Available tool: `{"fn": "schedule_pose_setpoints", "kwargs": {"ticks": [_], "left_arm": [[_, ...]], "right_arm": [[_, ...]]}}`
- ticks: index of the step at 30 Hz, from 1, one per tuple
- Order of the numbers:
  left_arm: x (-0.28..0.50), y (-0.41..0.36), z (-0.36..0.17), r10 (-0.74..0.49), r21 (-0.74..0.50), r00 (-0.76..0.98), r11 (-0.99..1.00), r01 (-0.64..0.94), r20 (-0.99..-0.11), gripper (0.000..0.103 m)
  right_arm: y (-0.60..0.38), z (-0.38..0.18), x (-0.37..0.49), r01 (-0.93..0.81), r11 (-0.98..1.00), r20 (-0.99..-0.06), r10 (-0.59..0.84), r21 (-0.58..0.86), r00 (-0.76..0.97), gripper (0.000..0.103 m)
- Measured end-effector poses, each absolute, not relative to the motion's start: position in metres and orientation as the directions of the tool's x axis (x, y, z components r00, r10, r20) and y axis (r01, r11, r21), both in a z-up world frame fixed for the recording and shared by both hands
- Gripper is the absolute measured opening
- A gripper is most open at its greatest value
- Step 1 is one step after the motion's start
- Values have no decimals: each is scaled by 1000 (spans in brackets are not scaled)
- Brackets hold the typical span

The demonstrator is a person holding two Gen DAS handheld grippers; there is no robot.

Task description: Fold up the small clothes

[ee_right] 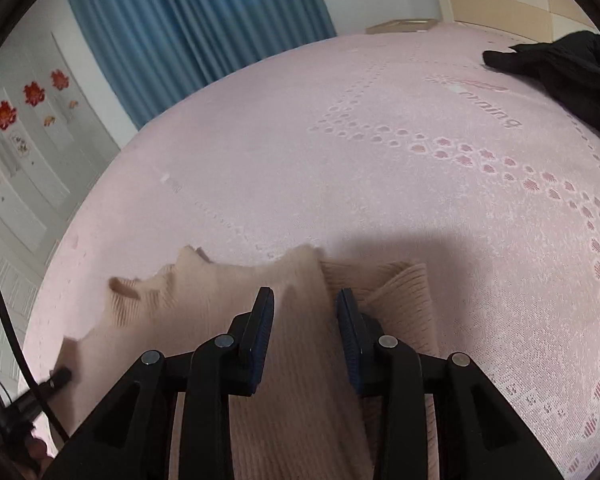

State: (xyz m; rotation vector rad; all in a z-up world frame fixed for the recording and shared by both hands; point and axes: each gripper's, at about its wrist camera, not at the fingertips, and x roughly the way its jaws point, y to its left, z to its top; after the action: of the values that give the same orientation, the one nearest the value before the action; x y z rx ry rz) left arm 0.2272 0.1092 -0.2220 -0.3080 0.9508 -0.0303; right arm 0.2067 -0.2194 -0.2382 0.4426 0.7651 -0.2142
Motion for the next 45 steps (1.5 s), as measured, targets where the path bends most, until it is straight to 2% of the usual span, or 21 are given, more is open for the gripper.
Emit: {"fn": "schedule_pose_setpoints", "kwargs": {"ticks": [3, 5, 8, 11, 13, 14, 16, 17, 22, 26, 37, 45], "left_arm": [[231, 110, -224, -184, -288, 573, 953, -96, -799, 12], [232, 114, -221, -216, -326, 579, 941, -91, -786, 14], [228, 122, -217, -256, -384, 591, 918, -98, -765, 21], [225, 126, -210, -252, -379, 613, 921, -85, -749, 25], [222, 130, -206, -228, -359, 630, 929, -86, -742, 38], [220, 134, -204, -230, -368, 640, 926, -89, -733, 42], [216, 143, -202, -224, -388, 661, 915, -110, -716, 62], [214, 148, -201, -221, -398, 673, 910, -119, -706, 65], [212, 161, -202, -205, -392, 674, 910, -135, -710, 65], [214, 162, -202, -179, -350, 670, 928, -129, -721, 65], [212, 152, -196, -144, -268, 670, 960, -84, -728, 65], [210, 162, -194, -247, -376, 670, 925, -51, -700, 65]], "right_arm": [[-218, -256, 223, 374, 897, -779, -57, 234, 624, 31], [-213, -253, 225, 366, 911, -776, -90, 189, 625, 31], [-207, -249, 220, 349, 922, -766, -101, 167, 635, 31], [-197, -235, 201, 298, 938, -735, -74, 179, 674, 33], [-183, -225, 187, 257, 949, -723, -49, 181, 689, 45], [-174, -221, 180, 232, 955, -718, -30, 185, 695, 48], [-151, -215, 163, 162, 970, -716, 16, 180, 698, 54], [-141, -216, 156, 129, 974, -722, 45, 184, 690, 55], [-95, -228, 134, 47, 992, -755, 56, 114, 654, 55], [-70, -241, 140, 52, 998, -767, -47, -17, 640, 55], [-74, -247, 219, 109, 993, -810, -101, -46, 578, 63], [-82, -257, 266, 181, 983, -852, -115, -25, 510, 66]]}}
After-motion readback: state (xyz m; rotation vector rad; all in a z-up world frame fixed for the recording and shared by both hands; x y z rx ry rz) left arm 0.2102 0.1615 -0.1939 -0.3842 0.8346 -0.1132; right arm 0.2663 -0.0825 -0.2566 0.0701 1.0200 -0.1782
